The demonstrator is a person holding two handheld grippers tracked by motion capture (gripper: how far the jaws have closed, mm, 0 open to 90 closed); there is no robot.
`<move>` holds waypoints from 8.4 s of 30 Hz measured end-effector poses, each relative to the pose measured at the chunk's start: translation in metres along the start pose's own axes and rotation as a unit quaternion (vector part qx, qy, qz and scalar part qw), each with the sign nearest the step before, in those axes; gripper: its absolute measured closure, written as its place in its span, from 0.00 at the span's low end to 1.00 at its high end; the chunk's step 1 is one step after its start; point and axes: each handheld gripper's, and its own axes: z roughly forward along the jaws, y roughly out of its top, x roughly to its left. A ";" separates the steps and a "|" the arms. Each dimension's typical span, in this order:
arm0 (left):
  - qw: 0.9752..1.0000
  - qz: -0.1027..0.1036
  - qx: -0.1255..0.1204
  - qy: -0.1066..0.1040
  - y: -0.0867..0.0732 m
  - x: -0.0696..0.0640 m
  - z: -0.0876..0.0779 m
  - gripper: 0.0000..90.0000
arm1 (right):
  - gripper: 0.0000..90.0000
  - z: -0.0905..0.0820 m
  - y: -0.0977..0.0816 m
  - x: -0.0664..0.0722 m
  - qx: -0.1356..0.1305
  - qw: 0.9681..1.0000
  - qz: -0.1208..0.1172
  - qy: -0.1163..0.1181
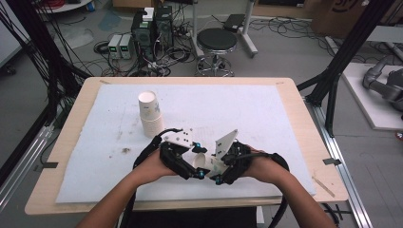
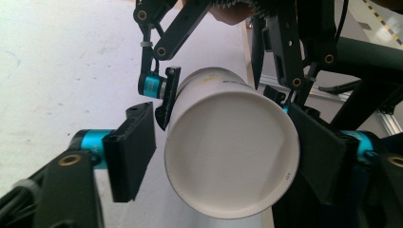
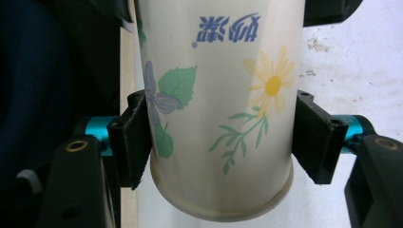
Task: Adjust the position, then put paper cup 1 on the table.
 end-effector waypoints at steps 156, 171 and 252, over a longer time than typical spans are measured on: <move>0.994 0.041 0.078 0.066 -0.004 -0.006 0.018 0.23 | 0.35 -0.025 0.007 0.003 -0.020 0.998 -0.021 -0.062; 0.993 0.039 0.100 0.052 -0.003 -0.003 0.023 0.36 | 0.35 -0.019 0.010 0.006 0.001 0.997 -0.037 -0.063; 0.947 -0.023 -0.234 0.221 -0.112 0.000 -0.075 0.37 | 0.26 -0.037 -0.132 0.001 -0.300 0.902 0.217 -0.222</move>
